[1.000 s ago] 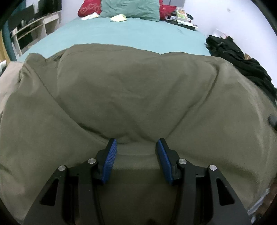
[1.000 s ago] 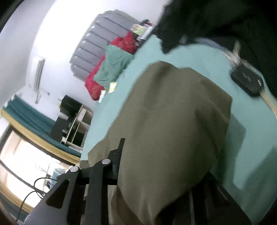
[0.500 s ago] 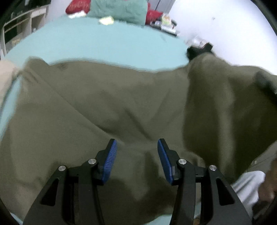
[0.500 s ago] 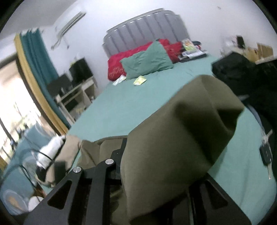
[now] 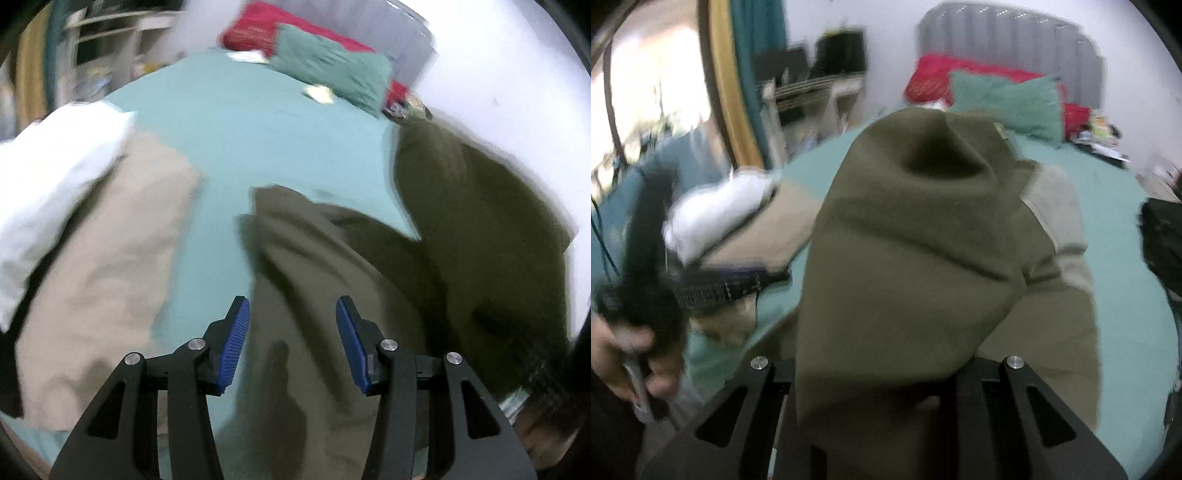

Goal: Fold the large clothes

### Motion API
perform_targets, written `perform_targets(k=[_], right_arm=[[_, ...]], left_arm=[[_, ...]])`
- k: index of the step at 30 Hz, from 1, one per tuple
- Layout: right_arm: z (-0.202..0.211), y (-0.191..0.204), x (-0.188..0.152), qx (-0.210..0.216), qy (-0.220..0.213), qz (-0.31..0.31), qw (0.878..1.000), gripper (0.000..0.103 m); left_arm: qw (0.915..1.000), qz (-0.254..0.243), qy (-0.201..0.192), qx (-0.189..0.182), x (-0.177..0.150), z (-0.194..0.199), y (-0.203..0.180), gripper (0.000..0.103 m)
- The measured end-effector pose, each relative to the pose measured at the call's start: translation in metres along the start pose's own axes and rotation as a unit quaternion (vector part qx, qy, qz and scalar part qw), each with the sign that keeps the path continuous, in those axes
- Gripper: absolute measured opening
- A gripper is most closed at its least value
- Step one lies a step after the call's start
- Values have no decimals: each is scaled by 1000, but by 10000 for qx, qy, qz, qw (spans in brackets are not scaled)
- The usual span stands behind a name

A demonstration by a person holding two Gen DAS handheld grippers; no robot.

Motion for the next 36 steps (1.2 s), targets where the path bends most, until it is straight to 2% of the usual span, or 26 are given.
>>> perform_targets(k=[3, 6, 7, 8, 9, 10, 11, 14, 18, 20, 23, 25, 26, 27, 29, 31, 33, 35, 36], right_arm=[[-44, 29, -23, 110, 619, 314, 9975, 20], [-72, 59, -49, -87, 1047, 889, 9905, 26], [-76, 68, -55, -81, 1098, 1082, 9880, 32], [-75, 73, -58, 83, 1090, 1188, 9869, 54], [-73, 79, -61, 415, 1088, 1239, 9854, 69], [-72, 84, -66, 776, 1092, 1328, 9820, 95], [-70, 90, -71, 966, 1118, 1527, 9772, 101], [-61, 93, -85, 912, 1032, 2026, 9695, 101], [-30, 68, -91, 1068, 836, 1910, 9722, 100], [-7, 52, -95, 1092, 747, 1888, 9731, 100], [28, 31, -105, 1176, 634, 1800, 9746, 100], [56, 18, -107, 1207, 442, 1705, 9769, 100], [62, 19, -107, 1247, 383, 1620, 9781, 100], [70, 17, -105, 1330, 325, 1493, 9793, 100], [91, -4, -105, 1387, 169, 1182, 9831, 100], [105, -10, -107, 1175, 14, 945, 9886, 100], [116, -37, -112, 836, -160, 697, 9939, 100], [123, -73, -115, 480, -293, 196, 9982, 100], [122, -93, -114, 296, -319, -90, 9990, 100]], left_arm=[[9998, 92, -156, -104, 1, 11, 15, 51], [9997, 122, -185, -94, 1, 11, 20, 51], [9997, 106, -179, -151, 0, 10, 16, 51], [9995, 69, -181, -268, 0, 10, 12, 51], [9990, 6, -188, -416, 2, 10, 4, 51], [9981, -89, -198, -577, 2, 11, -4, 52], [9975, -155, -202, -662, 3, 10, -11, 52], [9956, -450, 3, -822, -6, 0, -30, 52], [9916, -650, 701, -872, -20, -32, -46, 52], [9891, -812, 892, -843, -27, -38, -52, 51], [9837, -890, 1164, -1043, -36, -52, -62, 51], [9837, -1003, 1149, -958, -40, -56, -71, 48], [9840, -1049, 1117, -909, -39, -56, -73, 40], [9844, -1044, 1106, -886, -39, -56, -75, 38], [9867, -927, 999, -890, -34, -49, -75, 38], [9886, -807, 752, -1026, -29, -37, -75, 38], [9872, -609, 547, -1370, -23, -27, -75, 42], [9859, -552, 653, -1436, -22, -32, -78, 60], [9852, -582, 844, -1372, -23, -42, -82, 60]])
Point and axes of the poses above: each gripper's, at about its wrist camera, not at the fingertips, and z roughly against the way its jaws point, y to its left, x to its top, the point moved 1 cm from there along -z, roughly the way its jaws point, and after that the axes turned 6 degrees about x, right-handed, at the moved point
